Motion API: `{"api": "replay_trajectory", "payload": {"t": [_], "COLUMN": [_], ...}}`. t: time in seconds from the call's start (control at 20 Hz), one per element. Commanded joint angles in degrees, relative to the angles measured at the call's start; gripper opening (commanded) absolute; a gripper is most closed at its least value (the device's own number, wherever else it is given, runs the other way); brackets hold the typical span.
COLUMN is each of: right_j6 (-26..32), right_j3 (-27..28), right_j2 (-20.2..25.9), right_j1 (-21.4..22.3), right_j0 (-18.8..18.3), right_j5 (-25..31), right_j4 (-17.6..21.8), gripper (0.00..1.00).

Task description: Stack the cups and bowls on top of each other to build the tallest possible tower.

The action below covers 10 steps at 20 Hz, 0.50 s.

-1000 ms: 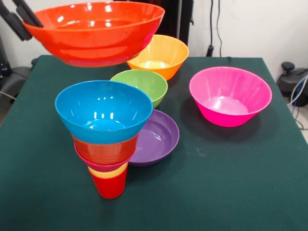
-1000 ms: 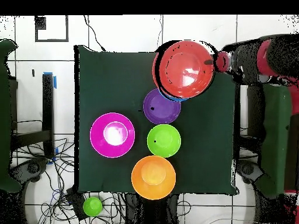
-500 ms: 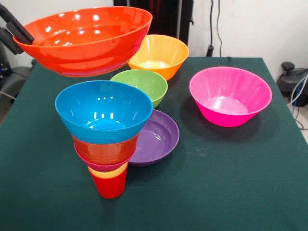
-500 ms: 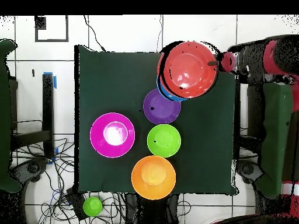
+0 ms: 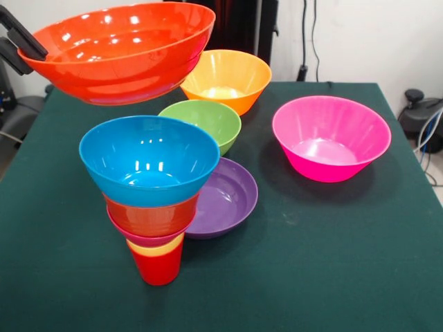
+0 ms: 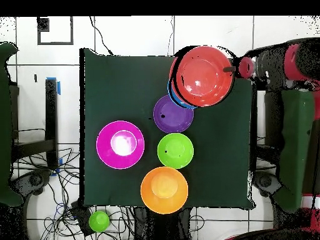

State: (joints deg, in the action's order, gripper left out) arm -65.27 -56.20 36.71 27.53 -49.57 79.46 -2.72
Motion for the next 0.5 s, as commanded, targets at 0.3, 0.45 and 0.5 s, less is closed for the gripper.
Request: {"api": "replay_trajectory", "payload": {"t": [0.3,0.45,0.5], "right_j6": [4.03,3.88,3.88], "right_j3": [1.82,3.3,3.29], "right_j2": [2.62,2.26,2.21], "right_j1": [-0.15,-1.06,-1.21], "right_j0": [1.54,2.15,2.14], "right_j5": [2.39,1.37,0.95], "right_j4": [0.53,1.28,1.31], "gripper": [0.0,0.0,0.0]}}
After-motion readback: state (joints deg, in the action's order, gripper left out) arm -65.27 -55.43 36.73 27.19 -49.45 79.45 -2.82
